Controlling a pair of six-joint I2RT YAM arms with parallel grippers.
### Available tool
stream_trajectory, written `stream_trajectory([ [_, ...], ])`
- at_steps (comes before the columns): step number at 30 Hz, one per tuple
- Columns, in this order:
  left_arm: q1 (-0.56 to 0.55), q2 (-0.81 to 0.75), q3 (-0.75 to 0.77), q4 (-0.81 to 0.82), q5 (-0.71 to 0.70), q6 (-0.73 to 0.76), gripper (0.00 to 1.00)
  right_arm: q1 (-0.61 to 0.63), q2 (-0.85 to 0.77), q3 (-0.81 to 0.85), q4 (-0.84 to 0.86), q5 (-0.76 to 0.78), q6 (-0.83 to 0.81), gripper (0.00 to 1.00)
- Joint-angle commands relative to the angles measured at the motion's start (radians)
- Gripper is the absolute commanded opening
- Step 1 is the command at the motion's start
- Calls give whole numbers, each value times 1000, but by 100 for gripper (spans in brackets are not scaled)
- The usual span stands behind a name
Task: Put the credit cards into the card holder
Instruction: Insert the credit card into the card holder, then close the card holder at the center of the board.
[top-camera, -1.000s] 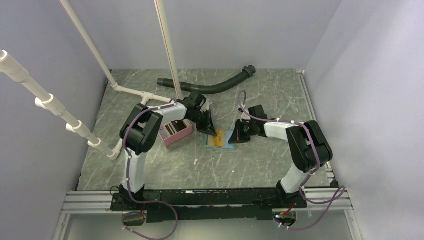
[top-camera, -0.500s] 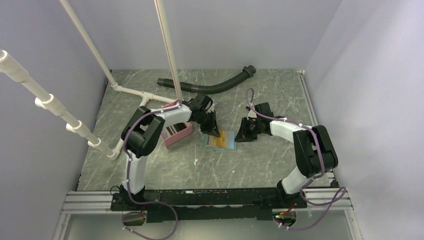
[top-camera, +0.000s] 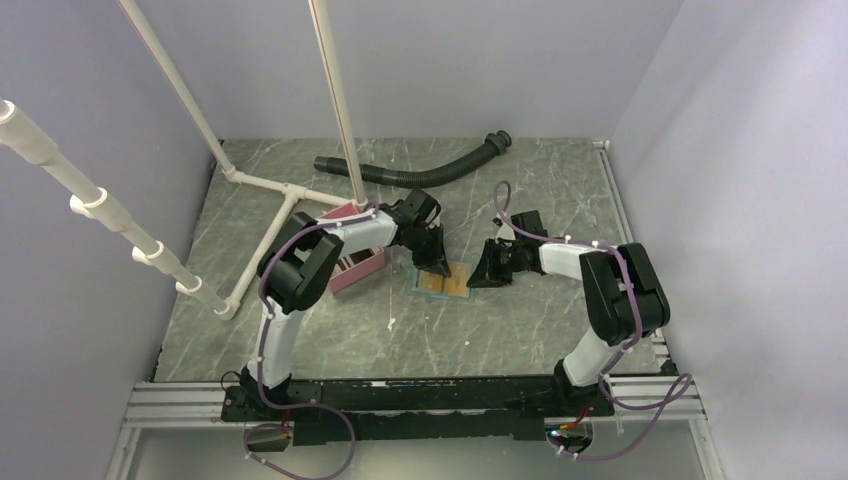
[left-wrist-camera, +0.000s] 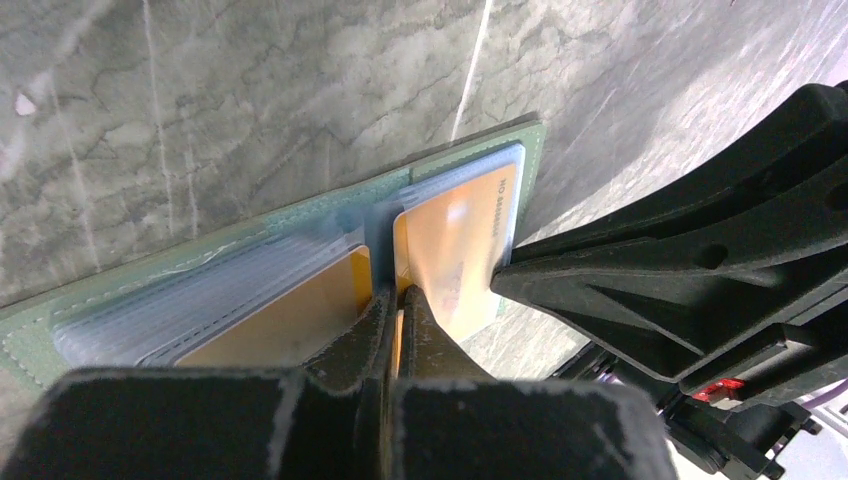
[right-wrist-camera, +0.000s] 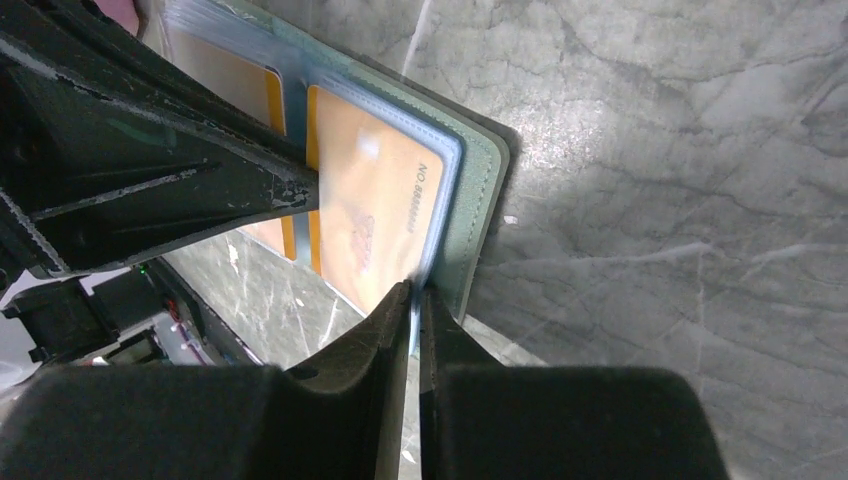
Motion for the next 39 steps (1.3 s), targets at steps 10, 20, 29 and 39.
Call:
stream_trajectory([
  [10, -54, 78, 48, 77, 60, -60, 8, -8, -55, -27, 68, -35, 43, 9],
  [20, -65, 11, 160, -101, 75, 81, 44, -51, -218, -1, -185, 275, -98, 16],
  [29, -11, -232, 116, -343, -49, 276, 68, 12, -220, 33, -79, 53, -54, 30],
  [39, 28, -197, 94, -411, -244, 387, 70, 44, -66, 37, -42, 114, -42, 22],
])
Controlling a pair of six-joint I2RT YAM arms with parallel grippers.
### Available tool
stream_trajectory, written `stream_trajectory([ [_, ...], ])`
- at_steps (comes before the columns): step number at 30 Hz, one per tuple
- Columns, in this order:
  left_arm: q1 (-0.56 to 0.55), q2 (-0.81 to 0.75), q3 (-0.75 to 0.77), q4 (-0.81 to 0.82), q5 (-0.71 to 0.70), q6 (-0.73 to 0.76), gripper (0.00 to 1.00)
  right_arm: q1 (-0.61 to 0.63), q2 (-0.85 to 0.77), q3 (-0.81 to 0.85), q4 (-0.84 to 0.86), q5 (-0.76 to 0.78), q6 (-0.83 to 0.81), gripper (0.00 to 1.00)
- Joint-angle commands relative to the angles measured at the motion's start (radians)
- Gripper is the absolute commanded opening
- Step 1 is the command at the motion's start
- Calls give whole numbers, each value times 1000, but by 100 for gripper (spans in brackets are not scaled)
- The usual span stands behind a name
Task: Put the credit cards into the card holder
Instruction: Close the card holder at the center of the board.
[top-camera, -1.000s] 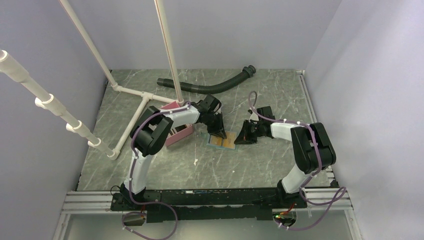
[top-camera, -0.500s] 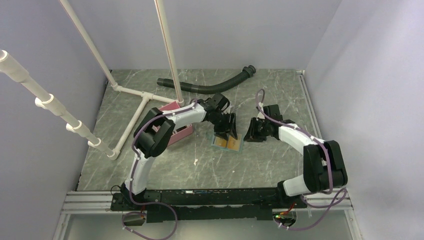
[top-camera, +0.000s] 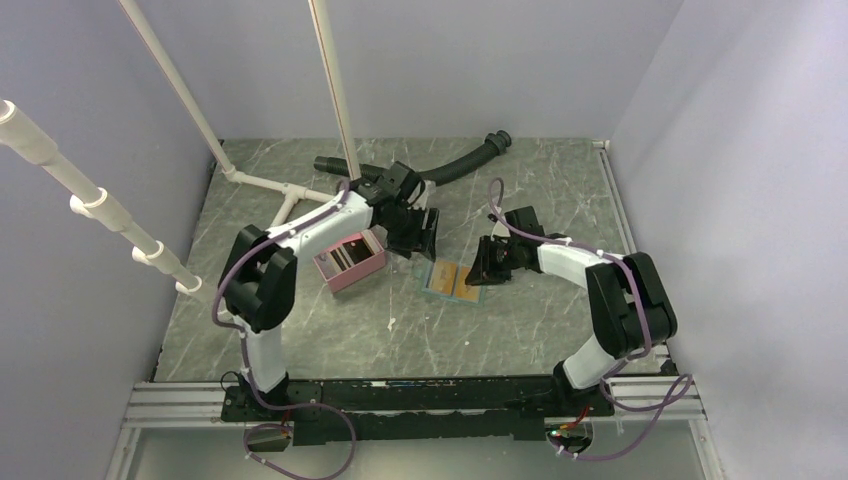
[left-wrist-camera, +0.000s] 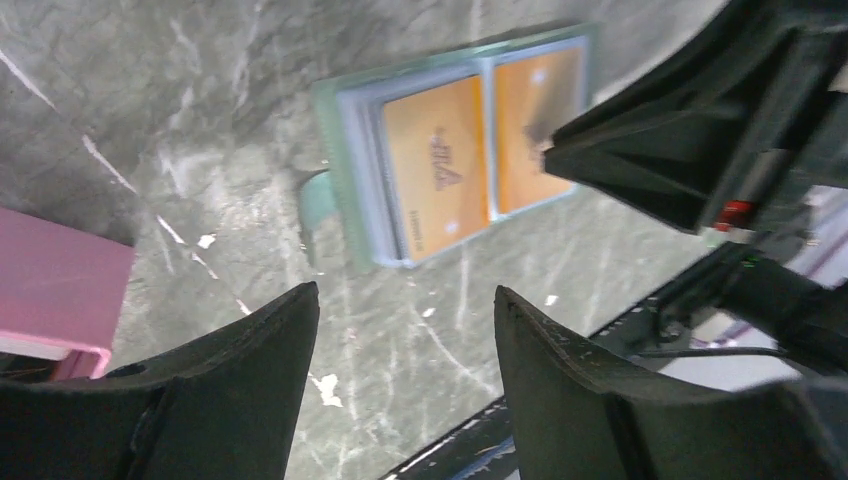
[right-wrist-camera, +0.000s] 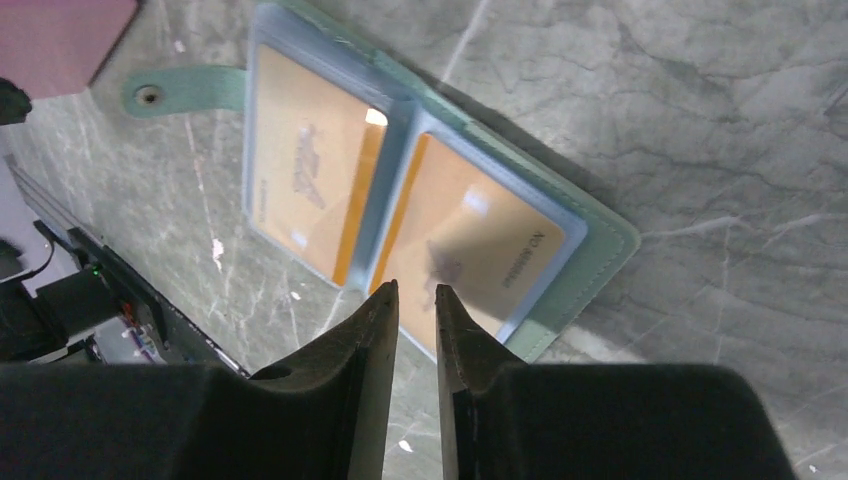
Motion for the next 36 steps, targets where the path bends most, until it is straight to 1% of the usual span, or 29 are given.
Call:
stream_trajectory([
  [1, -13, 70, 20, -50, -116, 77, 69, -8, 30, -8, 54, 15, 0, 22],
  [3, -13, 104, 40, -58, -130, 88, 68, -7, 29, -30, 72, 16, 3, 22],
  [6, -18, 165, 96, -113, -164, 95, 63, -8, 30, -36, 72, 21, -2, 21],
  [8, -22, 178, 95, -102, -157, 97, 60, -8, 30, -34, 66, 28, -10, 21],
  [10, -22, 179, 84, -86, -148, 89, 52, -7, 31, -29, 61, 32, -17, 21],
  [14, -23, 157, 82, -64, -177, 81, 8, -8, 18, -24, 51, 28, -17, 21],
  [15, -23, 144, 86, -65, -175, 80, 0, -9, 8, -19, 34, 41, -20, 21],
  [19, -23, 85, 116, -92, -107, 67, 0, -37, -67, -18, -39, 114, -43, 25],
  [21, -23, 76, 140, -108, -39, 62, 0, -61, -86, -23, -63, 119, -54, 31],
  [23, -32, 75, 169, -112, 62, 49, 0, -83, -104, -31, -73, 112, -48, 34],
  [24, -41, 77, 184, -111, 89, 43, 0, -97, -115, -40, -69, 110, -34, 35],
  [26, -65, 91, 222, -113, 112, 25, 0, -140, -142, -74, -30, 66, 2, 40],
  [30, -98, 144, 256, -63, 176, -36, 0, -255, -161, -157, 66, -107, 66, 46],
  [33, -113, 186, 267, -57, 168, -71, 0, -290, -133, -185, 99, -164, 81, 52],
  [34, -114, 190, 263, -58, 153, -78, 0, -318, -127, -192, 105, -175, 83, 53],
  [36, -115, 180, 241, -55, 127, -84, 0, -326, -126, -205, 131, -187, 85, 57],
])
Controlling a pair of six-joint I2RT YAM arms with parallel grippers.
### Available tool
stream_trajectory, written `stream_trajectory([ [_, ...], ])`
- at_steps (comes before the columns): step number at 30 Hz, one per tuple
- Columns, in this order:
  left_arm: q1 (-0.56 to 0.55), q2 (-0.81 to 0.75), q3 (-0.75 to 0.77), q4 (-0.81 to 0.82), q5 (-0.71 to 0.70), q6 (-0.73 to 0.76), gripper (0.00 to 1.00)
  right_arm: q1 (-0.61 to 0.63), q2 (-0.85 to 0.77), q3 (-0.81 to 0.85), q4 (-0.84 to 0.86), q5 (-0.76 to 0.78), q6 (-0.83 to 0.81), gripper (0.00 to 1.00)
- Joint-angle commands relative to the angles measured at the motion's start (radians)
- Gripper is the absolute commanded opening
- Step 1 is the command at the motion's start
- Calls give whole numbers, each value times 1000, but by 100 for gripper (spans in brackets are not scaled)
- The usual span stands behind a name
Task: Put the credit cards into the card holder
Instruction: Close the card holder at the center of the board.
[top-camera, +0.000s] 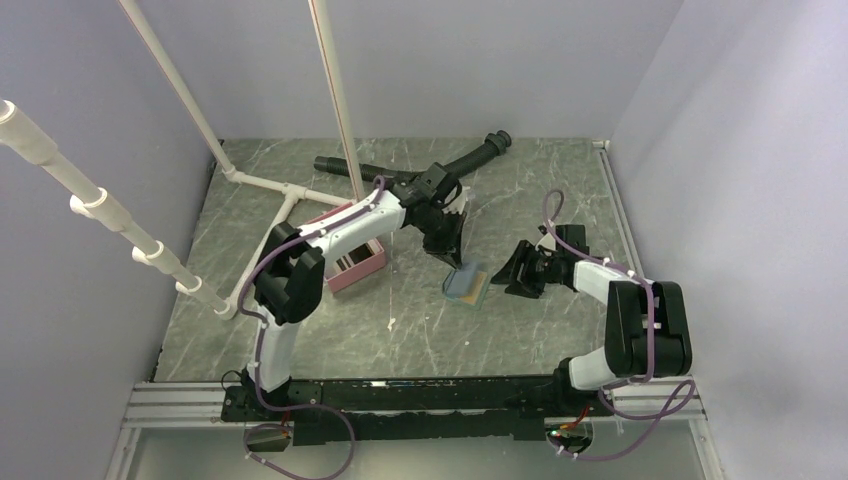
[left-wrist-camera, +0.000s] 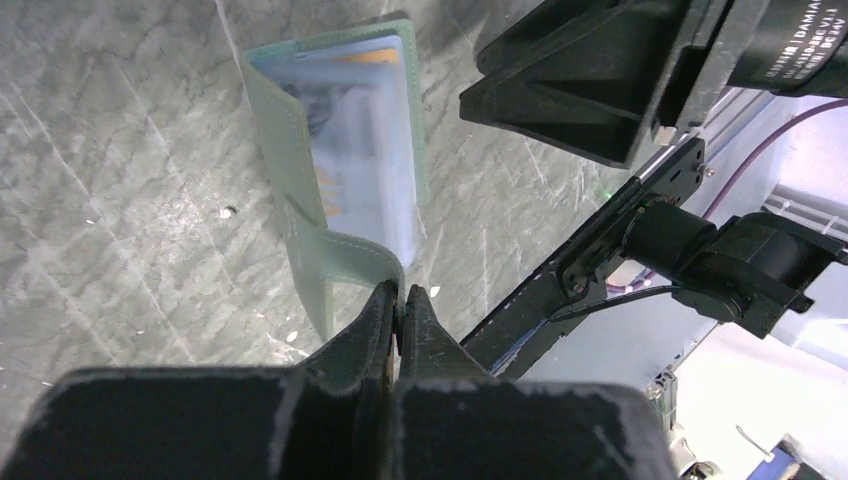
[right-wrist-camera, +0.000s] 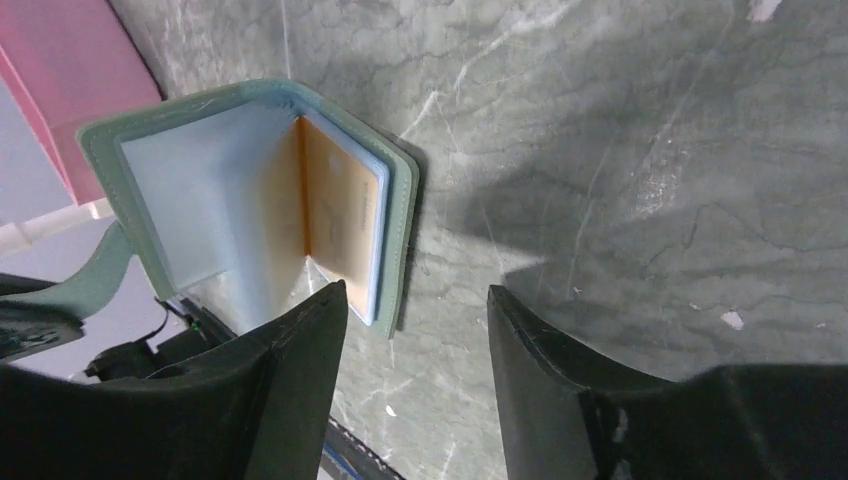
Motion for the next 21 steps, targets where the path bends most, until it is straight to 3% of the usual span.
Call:
stream_trajectory([
  [1, -1, 6, -13, 22, 0, -53, 0, -25, 10, -19, 110, -102, 28, 58],
  [10, 0, 6, -123, 255, 159, -174, 0, -25, 79, -31, 192, -154, 85, 58],
  [15, 18, -33, -149, 190, 28, -166, 0, -22, 118, -30, 252, -184, 110, 58],
  [21, 86, -93, -298, 225, -12, -187, 0, 23, 175, -24, 309, -178, 142, 58],
])
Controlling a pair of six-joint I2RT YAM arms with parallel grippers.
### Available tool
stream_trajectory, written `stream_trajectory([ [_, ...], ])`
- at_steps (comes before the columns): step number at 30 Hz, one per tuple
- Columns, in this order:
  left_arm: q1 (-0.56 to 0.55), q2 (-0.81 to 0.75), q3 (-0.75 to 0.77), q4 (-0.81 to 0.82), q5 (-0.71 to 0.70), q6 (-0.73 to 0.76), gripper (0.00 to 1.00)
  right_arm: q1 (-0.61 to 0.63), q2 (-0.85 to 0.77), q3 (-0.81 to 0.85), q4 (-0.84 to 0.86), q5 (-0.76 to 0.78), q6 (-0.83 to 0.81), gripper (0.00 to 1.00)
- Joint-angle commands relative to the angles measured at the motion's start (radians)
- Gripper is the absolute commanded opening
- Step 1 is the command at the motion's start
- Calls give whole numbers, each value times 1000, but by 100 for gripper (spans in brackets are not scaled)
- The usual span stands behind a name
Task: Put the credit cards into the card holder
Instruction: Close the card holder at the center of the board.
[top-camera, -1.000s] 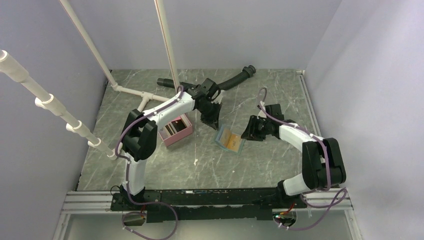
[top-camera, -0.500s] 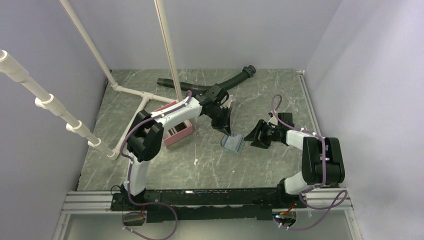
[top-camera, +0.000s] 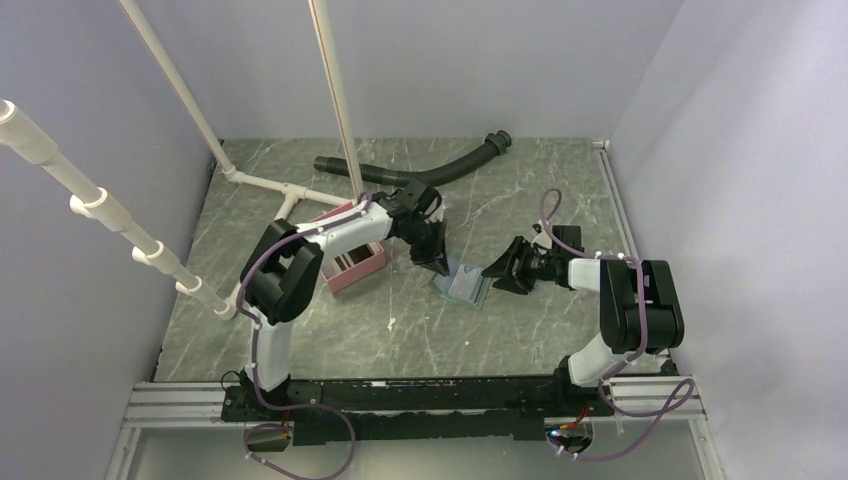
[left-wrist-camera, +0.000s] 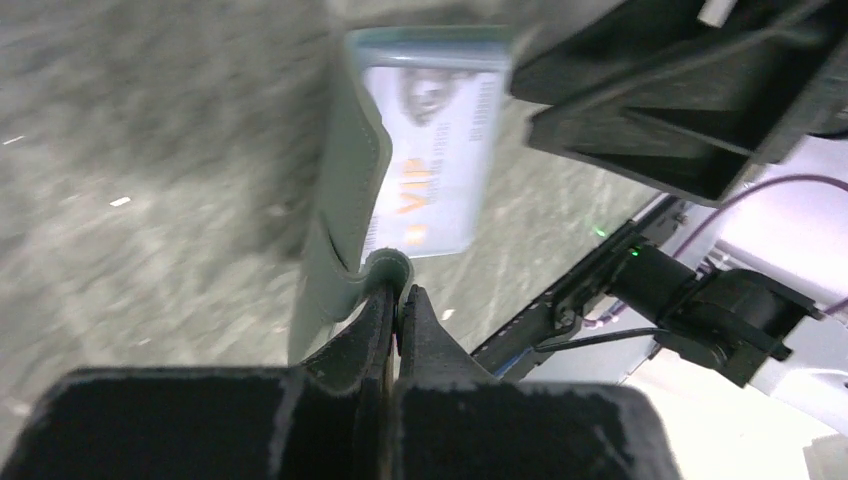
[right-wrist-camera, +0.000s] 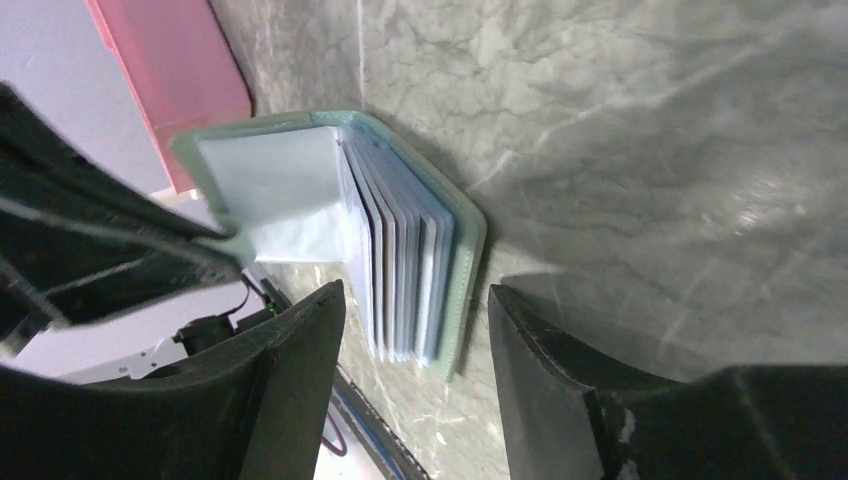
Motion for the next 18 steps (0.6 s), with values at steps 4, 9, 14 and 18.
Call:
stream_trajectory([
  [4, 63, -80, -150, 49, -44, -31, 0, 87, 71, -2, 162, -21, 88, 58],
  [9, 62, -75, -211, 109, -33, -56, 0, 135, -23, -19, 247, -77, 191, 57],
  [14, 62, -83, -252, 179, -5, -80, 0, 228, -104, 58, 151, -24, 179, 57],
  [18, 65, -117, -252, 143, -43, -70, 0, 308, -33, 99, 208, -12, 226, 57],
])
